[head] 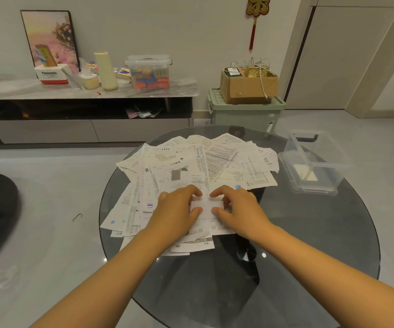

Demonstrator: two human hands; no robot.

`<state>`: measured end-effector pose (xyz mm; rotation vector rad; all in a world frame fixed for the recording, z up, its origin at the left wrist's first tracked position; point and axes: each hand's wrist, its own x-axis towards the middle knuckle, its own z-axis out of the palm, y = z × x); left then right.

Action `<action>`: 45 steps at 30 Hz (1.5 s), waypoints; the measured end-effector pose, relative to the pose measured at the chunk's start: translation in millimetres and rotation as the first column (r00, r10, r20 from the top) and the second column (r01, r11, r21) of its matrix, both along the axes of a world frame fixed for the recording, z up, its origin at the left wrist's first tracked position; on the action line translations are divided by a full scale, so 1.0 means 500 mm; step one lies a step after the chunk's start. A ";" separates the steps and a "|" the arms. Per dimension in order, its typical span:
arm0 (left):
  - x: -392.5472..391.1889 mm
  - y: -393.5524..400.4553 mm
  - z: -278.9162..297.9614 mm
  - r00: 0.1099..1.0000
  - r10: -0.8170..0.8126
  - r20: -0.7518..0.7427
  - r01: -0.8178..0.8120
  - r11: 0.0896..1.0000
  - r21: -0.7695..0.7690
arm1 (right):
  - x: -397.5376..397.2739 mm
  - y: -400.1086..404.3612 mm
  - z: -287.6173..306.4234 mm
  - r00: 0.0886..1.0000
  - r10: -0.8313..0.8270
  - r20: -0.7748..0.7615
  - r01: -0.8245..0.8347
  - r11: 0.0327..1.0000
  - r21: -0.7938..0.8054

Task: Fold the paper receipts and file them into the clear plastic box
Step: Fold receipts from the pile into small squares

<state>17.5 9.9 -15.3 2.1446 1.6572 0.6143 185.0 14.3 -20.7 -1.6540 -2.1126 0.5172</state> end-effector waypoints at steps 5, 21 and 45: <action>-0.002 0.010 -0.011 0.998 -0.003 -0.064 0.003 1.000 0.010 | 0.000 0.006 -0.001 0.989 0.008 0.146 -0.014 0.999 0.038; 0.060 0.003 0.055 0.987 0.046 0.153 -0.020 0.985 -0.171 | 0.048 -0.017 0.045 0.987 -0.051 -0.150 0.038 0.995 -0.089; 0.312 0.027 -0.022 0.982 -0.188 -0.016 0.188 0.982 -0.021 | 0.272 -0.037 -0.012 0.936 -0.282 0.209 0.286 0.958 0.009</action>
